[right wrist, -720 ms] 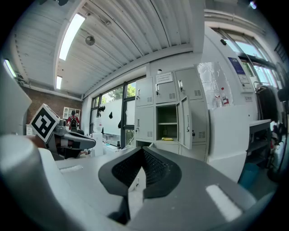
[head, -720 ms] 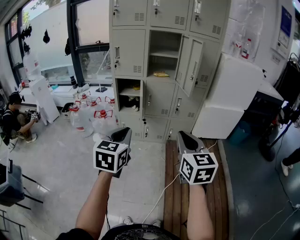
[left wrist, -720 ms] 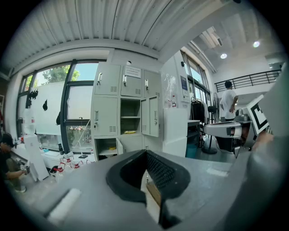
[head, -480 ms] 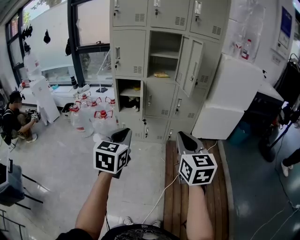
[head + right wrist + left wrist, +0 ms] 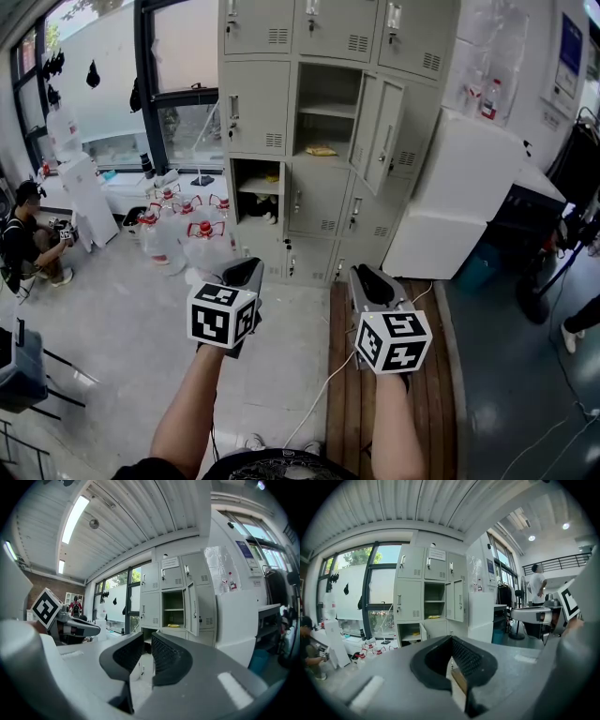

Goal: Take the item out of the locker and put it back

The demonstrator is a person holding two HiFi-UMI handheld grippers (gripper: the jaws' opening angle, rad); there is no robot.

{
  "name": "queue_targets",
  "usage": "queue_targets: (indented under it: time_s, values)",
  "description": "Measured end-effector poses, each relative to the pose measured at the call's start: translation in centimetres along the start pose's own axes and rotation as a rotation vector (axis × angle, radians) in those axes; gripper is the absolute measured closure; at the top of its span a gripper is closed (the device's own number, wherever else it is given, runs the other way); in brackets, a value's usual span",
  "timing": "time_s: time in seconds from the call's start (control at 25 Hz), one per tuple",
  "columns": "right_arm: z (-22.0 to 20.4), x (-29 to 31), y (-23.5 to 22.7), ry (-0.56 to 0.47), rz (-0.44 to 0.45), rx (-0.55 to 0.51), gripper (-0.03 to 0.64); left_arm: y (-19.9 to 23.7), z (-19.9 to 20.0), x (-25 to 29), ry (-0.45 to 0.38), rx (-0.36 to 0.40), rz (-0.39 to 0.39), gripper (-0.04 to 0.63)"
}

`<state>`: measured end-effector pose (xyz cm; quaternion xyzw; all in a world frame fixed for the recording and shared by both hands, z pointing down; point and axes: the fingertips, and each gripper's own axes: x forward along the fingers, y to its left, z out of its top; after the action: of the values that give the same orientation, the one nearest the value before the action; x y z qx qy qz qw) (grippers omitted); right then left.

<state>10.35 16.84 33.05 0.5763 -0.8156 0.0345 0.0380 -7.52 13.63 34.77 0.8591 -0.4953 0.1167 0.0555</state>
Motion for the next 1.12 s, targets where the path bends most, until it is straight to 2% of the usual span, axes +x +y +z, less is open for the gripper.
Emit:
queue_targets:
  time_s: [1.12]
  values:
    - [-0.26,-0.47,-0.05,0.011,0.029,0.006,0.357,-0.78,-0.08,-0.25,0.004,-0.001,0.006,0.595]
